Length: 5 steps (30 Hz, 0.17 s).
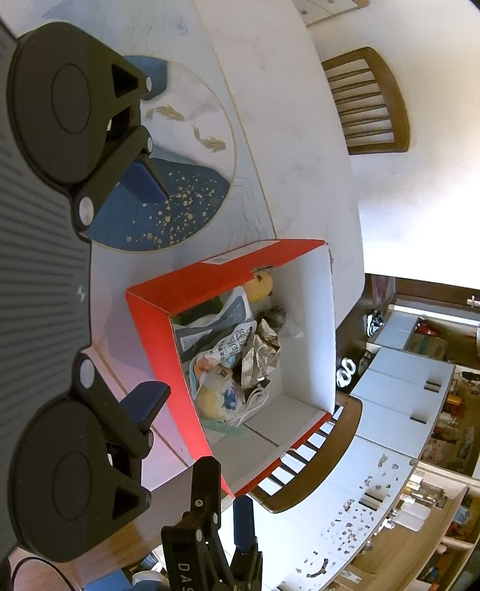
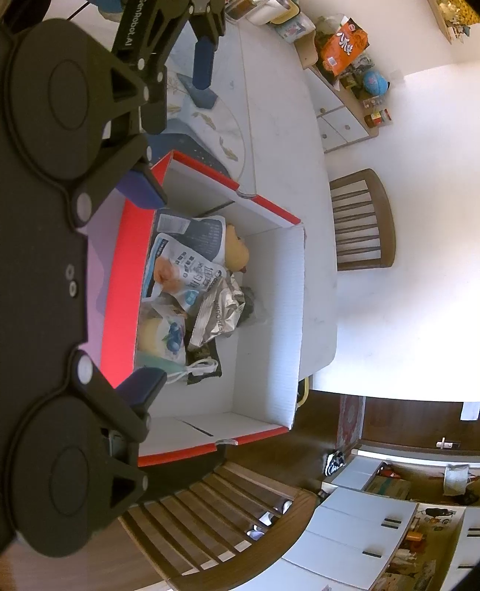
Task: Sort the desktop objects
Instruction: 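Withdraw both grippers from the box back over the table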
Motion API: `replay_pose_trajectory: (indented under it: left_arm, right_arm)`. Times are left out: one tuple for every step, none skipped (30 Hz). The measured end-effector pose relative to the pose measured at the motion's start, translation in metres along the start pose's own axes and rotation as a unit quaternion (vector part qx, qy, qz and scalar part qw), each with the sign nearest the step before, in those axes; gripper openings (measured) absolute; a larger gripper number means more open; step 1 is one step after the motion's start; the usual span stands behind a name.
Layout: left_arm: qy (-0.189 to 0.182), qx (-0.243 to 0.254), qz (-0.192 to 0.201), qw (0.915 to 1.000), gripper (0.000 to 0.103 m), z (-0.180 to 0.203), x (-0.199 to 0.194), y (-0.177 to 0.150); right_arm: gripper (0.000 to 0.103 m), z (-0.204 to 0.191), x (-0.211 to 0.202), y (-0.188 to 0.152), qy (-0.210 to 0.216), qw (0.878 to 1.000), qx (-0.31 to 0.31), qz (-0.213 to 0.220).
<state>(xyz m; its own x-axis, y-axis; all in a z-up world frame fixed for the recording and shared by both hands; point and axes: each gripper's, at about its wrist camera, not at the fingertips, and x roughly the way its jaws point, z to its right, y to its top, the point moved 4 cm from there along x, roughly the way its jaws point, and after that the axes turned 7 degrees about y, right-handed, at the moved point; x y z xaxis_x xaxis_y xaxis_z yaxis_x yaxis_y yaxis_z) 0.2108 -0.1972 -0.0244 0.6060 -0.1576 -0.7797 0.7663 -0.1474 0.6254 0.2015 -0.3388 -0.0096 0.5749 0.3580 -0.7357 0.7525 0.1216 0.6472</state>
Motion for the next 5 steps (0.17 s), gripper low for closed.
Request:
replay_pose_trajectory:
  left_arm:
    - [0.005,0.001,0.005,1.0000,0.103,-0.0003,-0.0014,0.0000]
    - [0.008,0.003,0.008,0.9999,0.103,-0.0004,-0.0024,0.0001]
    - [0.009,0.006,0.012,0.9999,0.103,-0.0005,-0.0035,0.0002]
    - [0.007,0.007,0.012,0.9999,0.103,-0.0008,-0.0045,0.0004]
    - [0.005,0.008,0.011,0.9999,0.103,-0.0013,-0.0050,0.0004]
  right_arm:
    - [0.093,-0.0006,0.0000,-0.0005,-0.001,1.000,0.000,-0.001]
    - [0.093,-0.0012,-0.0002,-0.0010,-0.002,1.000,0.001,-0.001]
    - [0.093,-0.0014,-0.0006,-0.0014,-0.002,1.000,0.001,-0.001]
    - [0.093,-0.0019,-0.0007,-0.0016,-0.003,1.000,0.002,-0.001]
    - [0.093,-0.0025,-0.0008,-0.0017,-0.004,1.000,0.003,-0.001]
